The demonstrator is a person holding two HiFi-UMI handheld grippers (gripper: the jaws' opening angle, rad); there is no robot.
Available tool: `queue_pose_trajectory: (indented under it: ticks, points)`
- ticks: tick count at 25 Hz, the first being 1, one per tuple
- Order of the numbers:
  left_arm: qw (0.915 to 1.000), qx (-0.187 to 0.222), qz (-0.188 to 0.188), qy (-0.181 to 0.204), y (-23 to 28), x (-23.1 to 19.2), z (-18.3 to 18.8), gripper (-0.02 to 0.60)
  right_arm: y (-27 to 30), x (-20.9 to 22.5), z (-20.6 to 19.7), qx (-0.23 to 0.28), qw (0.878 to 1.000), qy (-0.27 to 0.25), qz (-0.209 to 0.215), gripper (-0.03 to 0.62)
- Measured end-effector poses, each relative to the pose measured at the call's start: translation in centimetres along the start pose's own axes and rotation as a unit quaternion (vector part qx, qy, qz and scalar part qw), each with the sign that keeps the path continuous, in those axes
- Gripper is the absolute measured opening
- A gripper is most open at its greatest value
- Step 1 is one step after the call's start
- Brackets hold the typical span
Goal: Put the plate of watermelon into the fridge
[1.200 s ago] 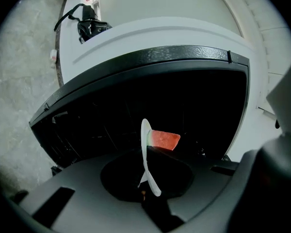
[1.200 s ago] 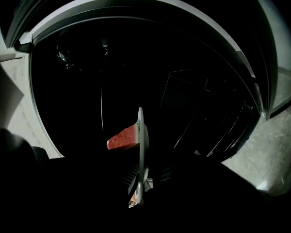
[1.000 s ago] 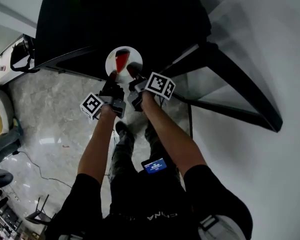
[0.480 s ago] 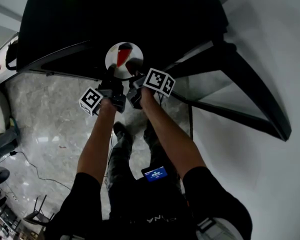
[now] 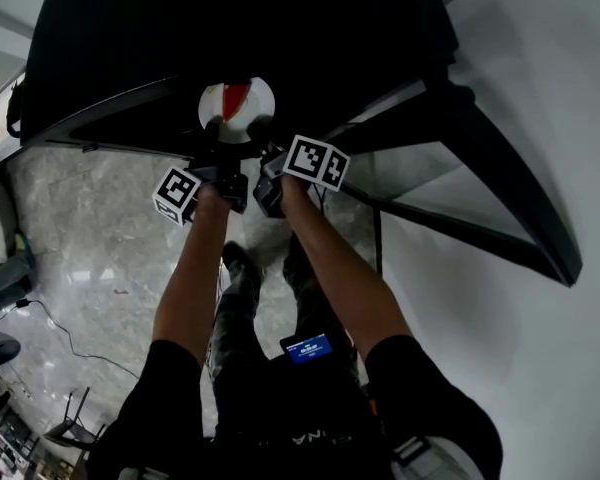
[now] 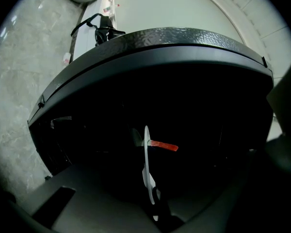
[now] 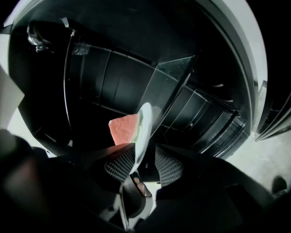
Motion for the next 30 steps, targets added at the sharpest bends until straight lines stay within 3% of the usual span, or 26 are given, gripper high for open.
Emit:
queue_pose_trajectory:
  ticks: [3,5,8,13,18,20,21,23,25,27,30]
  points:
    - [0.9997,-0.007,0.010,0.020,0.2,-0.1,0.0,0.023,-0.1,-0.1,0.4,0.008,1.000,0.001,0.005,0.118]
    - [0.9991,-0.016,0.008,0.038,0.4,0.3,-0.2,0.023,-0.1,-0.1,0.8,0.019,1.000,0.011,0.001,0.060]
    - [0.9967,-0.043,0.022,0.065,0.4,0.5,-0.6,0.025,-0.1,-0.1,1.4,0.045,0.998,0.049,0.005,0.041]
    - [0.9867,-0.099,0.025,0.126,0.0,0.8,-1.2,0.048,0.0,0.5,1.7,0.087,0.992,0.096,0.004,0.026]
    - [0.9774,-0.111,0.031,0.177,-1.7,0.7,-1.2,0.060,0.4,0.4,2.1,0.107,0.988,0.111,0.003,0.023]
    - [0.9598,-0.124,0.041,0.249,-2.0,1.0,-1.3,0.060,0.6,0.2,2.3,0.113,0.987,0.113,0.001,0.023]
    - [0.9440,-0.132,0.049,0.299,-2.1,1.1,-1.5,0.060,0.6,0.1,2.4,0.115,0.987,0.114,0.001,0.023]
    - [0.8996,-0.149,0.064,0.405,-2.2,1.4,-2.1,0.059,0.7,0.0,2.7,0.120,0.987,0.110,0.000,0.025]
    - [0.8592,-0.170,0.071,0.477,-2.1,1.5,-3.3,0.060,0.8,-0.1,3.1,0.124,0.987,0.102,-0.004,0.025]
    - [0.8372,-0.181,0.075,0.510,-2.0,1.5,-4.2,0.060,1.1,-0.3,3.3,0.122,0.988,0.097,-0.004,0.025]
    - [0.8181,-0.179,0.083,0.540,-1.3,1.9,-4.5,0.060,1.4,-0.7,3.5,0.109,0.991,0.077,-0.001,0.025]
Point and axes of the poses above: the fingertips, and each gripper's own axes: y forward along the fingers, x to its right, z out of its top, the point moved 1 cm from there along -y, backward along the fingers, and after that the axes turned 2 degrees about -y, right-handed, at the moved point
